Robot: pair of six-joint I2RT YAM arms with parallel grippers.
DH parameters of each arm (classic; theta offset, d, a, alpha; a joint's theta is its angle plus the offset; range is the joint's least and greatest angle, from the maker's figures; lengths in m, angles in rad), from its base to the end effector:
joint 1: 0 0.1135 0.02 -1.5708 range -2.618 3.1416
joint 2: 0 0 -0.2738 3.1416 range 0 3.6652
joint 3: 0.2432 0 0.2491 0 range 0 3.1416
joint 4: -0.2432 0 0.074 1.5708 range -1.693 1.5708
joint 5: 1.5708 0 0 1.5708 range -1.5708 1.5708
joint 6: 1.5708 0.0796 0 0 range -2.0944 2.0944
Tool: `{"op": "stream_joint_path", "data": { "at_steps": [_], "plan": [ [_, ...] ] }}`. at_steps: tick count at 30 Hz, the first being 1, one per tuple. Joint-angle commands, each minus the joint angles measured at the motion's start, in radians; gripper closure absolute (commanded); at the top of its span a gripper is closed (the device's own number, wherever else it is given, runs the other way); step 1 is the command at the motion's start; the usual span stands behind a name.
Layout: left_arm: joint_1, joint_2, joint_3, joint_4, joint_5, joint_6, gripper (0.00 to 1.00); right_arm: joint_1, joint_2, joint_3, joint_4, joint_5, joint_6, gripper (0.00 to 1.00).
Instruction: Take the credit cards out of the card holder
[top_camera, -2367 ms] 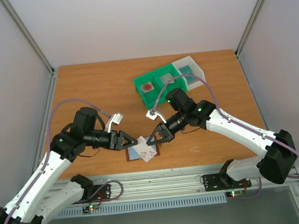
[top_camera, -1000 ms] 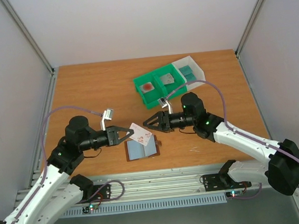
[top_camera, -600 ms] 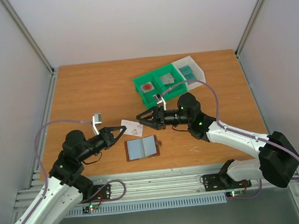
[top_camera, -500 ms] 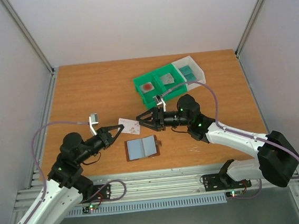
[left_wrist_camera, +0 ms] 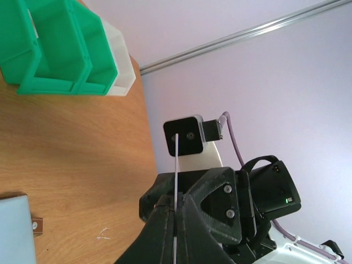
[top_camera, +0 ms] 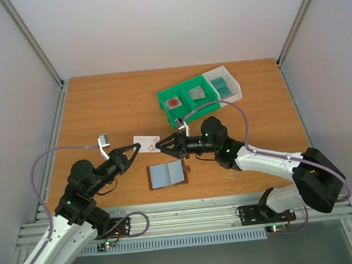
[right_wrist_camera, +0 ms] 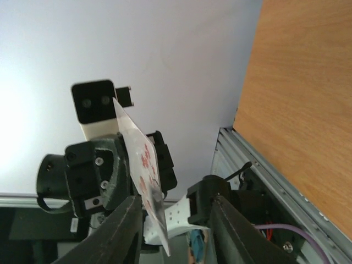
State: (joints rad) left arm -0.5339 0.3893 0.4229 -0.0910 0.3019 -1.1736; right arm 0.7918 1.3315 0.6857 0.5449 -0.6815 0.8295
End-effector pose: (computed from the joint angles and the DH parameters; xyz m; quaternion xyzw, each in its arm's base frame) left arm 0.1223 -0.0998 0.2769 -0.1280 0.7148 -0.5834 0.3636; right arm 0.1887 0.2625 0.2682 -0.2109 0.7033 0.6289 0.2558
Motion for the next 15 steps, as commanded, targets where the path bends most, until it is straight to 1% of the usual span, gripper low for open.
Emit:
{"op": "stream_joint_path", "data": {
  "at_steps": [1, 4, 7, 8, 9, 11, 12, 15],
  "plan": [
    [0.0, -0.003, -0.013, 0.08, -0.025, -0.004, 1.0, 0.036, 0.042, 0.034, 0.075, 0.015, 0.008, 0.69],
    [0.0, -0.003, -0.015, 0.078, -0.023, 0.001, 1.0, 0.043, 0.054, 0.026, 0.103, 0.016, 0.014, 0.8],
    [0.0, -0.012, -0.016, 0.055, -0.029, 0.007, 0.99, 0.043, 0.051, 0.02, 0.11, 0.007, 0.005, 0.94],
    [0.0, -0.015, -0.015, 0.044, -0.031, 0.008, 0.96, 0.043, 0.049, 0.019, 0.113, 0.001, -0.002, 0.98],
    [0.0, -0.019, -0.015, 0.038, -0.033, 0.008, 0.91, 0.043, 0.043, 0.017, 0.113, -0.007, -0.011, 0.99],
    [0.0, -0.035, -0.014, 0.018, -0.032, 0.009, 0.77, 0.043, 0.035, 0.015, 0.108, -0.033, -0.031, 0.99],
    [0.0, -0.044, -0.011, 0.006, -0.032, 0.007, 0.72, 0.041, 0.03, 0.016, 0.1, -0.052, -0.047, 0.99],
    [0.0, -0.069, 0.014, -0.047, -0.025, 0.025, 0.63, 0.04, 0.016, 0.019, 0.061, -0.122, -0.104, 0.99]
  ]
}}
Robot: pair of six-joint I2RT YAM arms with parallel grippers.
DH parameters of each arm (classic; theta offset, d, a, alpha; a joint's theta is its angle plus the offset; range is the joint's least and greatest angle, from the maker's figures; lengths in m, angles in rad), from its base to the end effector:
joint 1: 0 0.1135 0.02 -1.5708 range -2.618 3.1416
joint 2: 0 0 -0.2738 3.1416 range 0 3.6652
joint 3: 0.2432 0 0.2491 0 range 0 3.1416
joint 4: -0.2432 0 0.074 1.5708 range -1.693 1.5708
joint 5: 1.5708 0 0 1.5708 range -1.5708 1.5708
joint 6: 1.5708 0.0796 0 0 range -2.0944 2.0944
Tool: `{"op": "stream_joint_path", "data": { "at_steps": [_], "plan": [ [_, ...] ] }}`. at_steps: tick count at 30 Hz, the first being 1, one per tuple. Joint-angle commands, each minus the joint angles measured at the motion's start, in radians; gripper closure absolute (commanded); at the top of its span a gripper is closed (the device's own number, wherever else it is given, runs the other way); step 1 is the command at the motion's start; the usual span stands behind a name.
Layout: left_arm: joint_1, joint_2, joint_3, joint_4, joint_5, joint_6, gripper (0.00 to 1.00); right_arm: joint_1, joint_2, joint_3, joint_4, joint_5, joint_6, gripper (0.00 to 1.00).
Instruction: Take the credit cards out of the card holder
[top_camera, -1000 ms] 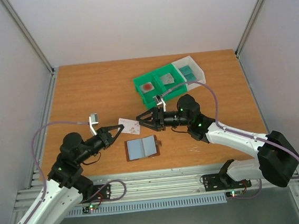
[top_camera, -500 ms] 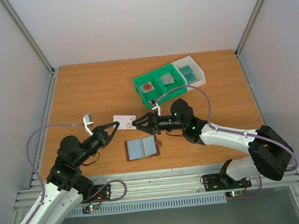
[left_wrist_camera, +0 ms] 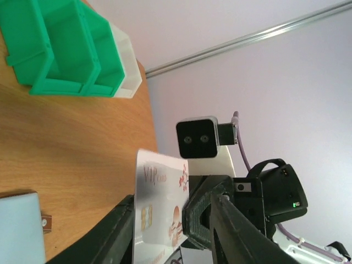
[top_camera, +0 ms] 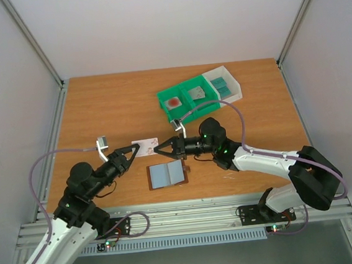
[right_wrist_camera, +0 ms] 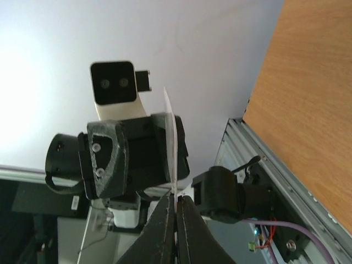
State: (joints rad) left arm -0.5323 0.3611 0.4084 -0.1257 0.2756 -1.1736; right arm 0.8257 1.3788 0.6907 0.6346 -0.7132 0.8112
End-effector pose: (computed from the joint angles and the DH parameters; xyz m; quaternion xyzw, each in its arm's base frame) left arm 0.1205 -0.0961 0.2698 -0.1407 0.7196 -0.5728 0.3663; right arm 0.1832 0.2754 0.2679 -0.2451 0.6783 0.6438 0.2556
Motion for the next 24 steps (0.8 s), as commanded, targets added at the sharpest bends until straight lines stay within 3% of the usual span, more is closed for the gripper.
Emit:
{"op": "stream_joint_path", "data": {
  "at_steps": [1, 8, 14, 17, 24],
  "plan": [
    [-0.001, -0.044, 0.044, -0.035, 0.011, 0.036, 0.62, 0.005, -0.038, 0.009, -0.04, -0.109, -0.101, 0.99],
    [-0.001, 0.023, 0.166, -0.198, 0.145, 0.17, 0.61, 0.001, -0.082, -0.009, -0.068, -0.237, -0.158, 0.99],
    [-0.001, 0.058, 0.173, -0.139, 0.26, 0.191, 0.82, 0.0, -0.137, 0.046, -0.251, -0.282, -0.27, 0.99],
    [-0.001, 0.069, 0.175, -0.109, 0.302, 0.186, 0.98, 0.0, -0.165, 0.068, -0.348, -0.27, -0.331, 0.99],
    [-0.001, 0.087, 0.163, -0.063, 0.35, 0.165, 1.0, 0.0, -0.17, 0.078, -0.371, -0.252, -0.325, 0.97]
  ]
}}
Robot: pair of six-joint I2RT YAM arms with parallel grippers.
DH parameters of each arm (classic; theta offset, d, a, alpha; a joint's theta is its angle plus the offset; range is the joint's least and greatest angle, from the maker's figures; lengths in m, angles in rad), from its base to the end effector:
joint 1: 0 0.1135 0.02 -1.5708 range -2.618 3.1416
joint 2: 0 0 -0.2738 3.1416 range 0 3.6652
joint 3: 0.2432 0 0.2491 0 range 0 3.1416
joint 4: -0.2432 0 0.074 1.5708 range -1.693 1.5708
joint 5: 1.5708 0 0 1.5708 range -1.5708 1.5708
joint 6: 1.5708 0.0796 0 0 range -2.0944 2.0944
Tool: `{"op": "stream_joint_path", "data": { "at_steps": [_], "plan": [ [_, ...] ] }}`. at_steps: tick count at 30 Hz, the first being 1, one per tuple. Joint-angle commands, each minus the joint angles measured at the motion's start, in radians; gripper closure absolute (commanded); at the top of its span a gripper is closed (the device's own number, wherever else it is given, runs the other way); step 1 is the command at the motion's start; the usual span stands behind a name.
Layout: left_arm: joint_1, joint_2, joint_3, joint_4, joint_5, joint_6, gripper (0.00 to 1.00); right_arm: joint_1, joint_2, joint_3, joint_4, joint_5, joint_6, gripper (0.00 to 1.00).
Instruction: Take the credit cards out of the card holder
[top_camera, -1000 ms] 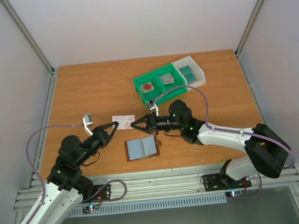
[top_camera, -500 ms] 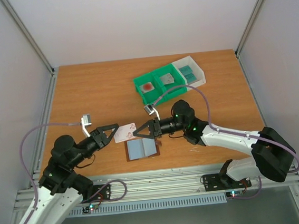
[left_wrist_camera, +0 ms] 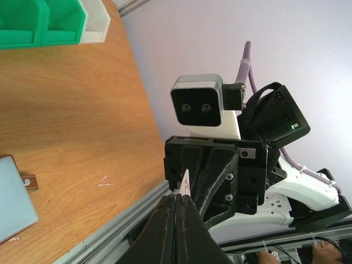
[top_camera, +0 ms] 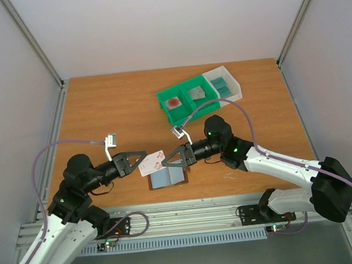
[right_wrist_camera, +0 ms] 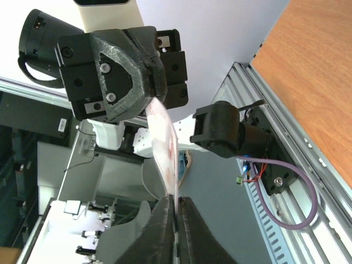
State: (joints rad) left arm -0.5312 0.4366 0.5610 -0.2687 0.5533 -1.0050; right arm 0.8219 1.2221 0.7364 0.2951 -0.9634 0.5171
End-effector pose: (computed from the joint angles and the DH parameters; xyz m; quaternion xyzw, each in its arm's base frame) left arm 0.1035 -0.1093 0.2984 0.0030 0.7491 -0.5859 0.3092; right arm 0.1465 0.2536 0.2884 -0.3953 0.6307 0.6303 0.2207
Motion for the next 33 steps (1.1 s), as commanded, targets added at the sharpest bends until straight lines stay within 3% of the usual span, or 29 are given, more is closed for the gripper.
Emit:
{"op": "stream_joint_path", "data": {
  "at_steps": [1, 7, 12, 19, 29, 33],
  "plan": [
    [-0.003, 0.01, 0.008, 0.081, 0.064, -0.005, 1.0, 0.003, -0.014, 0.032, -0.031, 0.007, -0.024, 0.91],
    [-0.002, -0.028, -0.023, 0.117, -0.025, -0.038, 1.0, 0.003, -0.015, -0.026, 0.129, 0.058, 0.111, 0.7],
    [-0.003, -0.075, -0.094, 0.195, -0.116, -0.121, 1.0, 0.003, -0.017, -0.055, 0.198, 0.116, 0.159, 0.69],
    [-0.002, -0.09, -0.107, 0.215, -0.173, -0.141, 1.0, 0.003, -0.018, -0.066, 0.191, 0.177, 0.177, 0.81],
    [-0.002, -0.072, -0.107, 0.215, -0.187, -0.129, 1.0, 0.003, 0.048, -0.116, 0.367, 0.184, 0.293, 0.85],
    [-0.001, -0.076, -0.104, 0.184, -0.206, -0.112, 1.0, 0.003, 0.069, -0.143, 0.445, 0.195, 0.32, 0.99]
  ]
}}
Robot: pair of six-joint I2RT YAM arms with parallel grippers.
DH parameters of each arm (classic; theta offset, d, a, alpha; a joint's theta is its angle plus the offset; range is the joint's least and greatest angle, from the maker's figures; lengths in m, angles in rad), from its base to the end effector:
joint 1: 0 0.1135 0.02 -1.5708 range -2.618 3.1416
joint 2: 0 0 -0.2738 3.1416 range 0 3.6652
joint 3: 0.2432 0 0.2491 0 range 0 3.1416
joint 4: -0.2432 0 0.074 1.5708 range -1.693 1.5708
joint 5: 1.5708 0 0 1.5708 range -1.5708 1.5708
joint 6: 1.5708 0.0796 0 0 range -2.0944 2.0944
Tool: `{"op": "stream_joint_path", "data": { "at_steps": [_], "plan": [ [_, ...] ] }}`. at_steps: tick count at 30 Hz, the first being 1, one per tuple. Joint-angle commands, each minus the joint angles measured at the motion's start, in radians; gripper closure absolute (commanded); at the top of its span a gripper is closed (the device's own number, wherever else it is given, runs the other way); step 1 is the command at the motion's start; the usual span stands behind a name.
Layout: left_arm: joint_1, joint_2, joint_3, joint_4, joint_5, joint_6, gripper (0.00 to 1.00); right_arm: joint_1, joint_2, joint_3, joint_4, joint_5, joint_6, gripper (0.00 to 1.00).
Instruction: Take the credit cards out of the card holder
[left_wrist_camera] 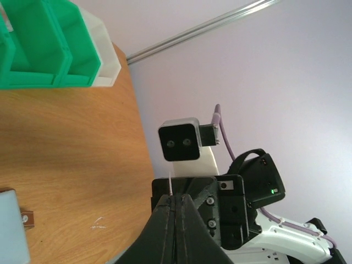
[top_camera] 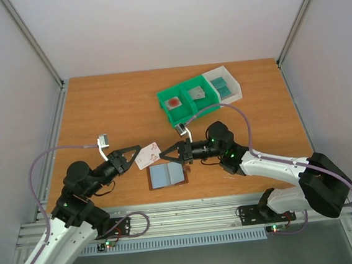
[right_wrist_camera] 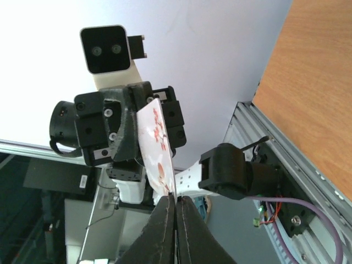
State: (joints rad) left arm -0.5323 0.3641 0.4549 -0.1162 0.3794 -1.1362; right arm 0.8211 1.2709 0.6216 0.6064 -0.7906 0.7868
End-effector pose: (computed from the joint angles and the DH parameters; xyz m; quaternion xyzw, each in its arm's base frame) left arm 0.1120 -0.1002 0.2889 -0.0834 0.7105 -0.5985 0.3605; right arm 0.1615 0.2565 0.2711 -0.2778 0.6618 0.6527 0.2427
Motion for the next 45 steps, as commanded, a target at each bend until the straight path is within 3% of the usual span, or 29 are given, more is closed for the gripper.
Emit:
{"op": "stream_joint_path", "data": {
  "at_steps": [1, 4, 5, 10, 17, 23, 28, 32, 38, 45],
  "plan": [
    [-0.001, -0.005, 0.004, 0.029, -0.033, 0.021, 0.99, 0.003, 0.022, -0.037, 0.159, 0.029, 0.06, 0.99],
    [-0.001, -0.008, 0.011, -0.013, -0.048, 0.023, 0.99, 0.001, 0.031, -0.045, 0.173, 0.024, 0.061, 0.99],
    [-0.001, -0.009, 0.02, -0.04, -0.056, 0.027, 0.93, -0.001, 0.034, -0.043, 0.154, 0.021, 0.046, 0.99],
    [-0.001, -0.019, 0.072, -0.169, -0.089, 0.096, 0.44, -0.025, 0.034, -0.061, 0.139, 0.012, 0.037, 0.99],
    [-0.001, -0.01, 0.201, -0.412, -0.198, 0.265, 0.02, -0.087, 0.001, -0.021, -0.064, -0.007, -0.049, 0.99],
    [-0.001, 0.036, 0.246, -0.484, -0.195, 0.381, 0.01, -0.155, -0.055, 0.092, -0.456, 0.056, -0.288, 0.99],
    [-0.001, 0.063, 0.201, -0.454, -0.143, 0.426, 0.01, -0.256, -0.046, 0.174, -0.625, 0.069, -0.388, 0.99],
    [-0.001, 0.1, 0.174, -0.436, -0.11, 0.444, 0.01, -0.332, -0.03, 0.268, -0.808, 0.167, -0.506, 0.99],
    [-0.001, 0.137, 0.158, -0.43, -0.099, 0.481, 0.01, -0.457, 0.052, 0.389, -0.925, 0.222, -0.604, 0.99],
    [-0.001, 0.156, 0.131, -0.383, -0.081, 0.514, 0.01, -0.544, 0.165, 0.561, -1.036, 0.406, -0.717, 0.99]
  ]
}}
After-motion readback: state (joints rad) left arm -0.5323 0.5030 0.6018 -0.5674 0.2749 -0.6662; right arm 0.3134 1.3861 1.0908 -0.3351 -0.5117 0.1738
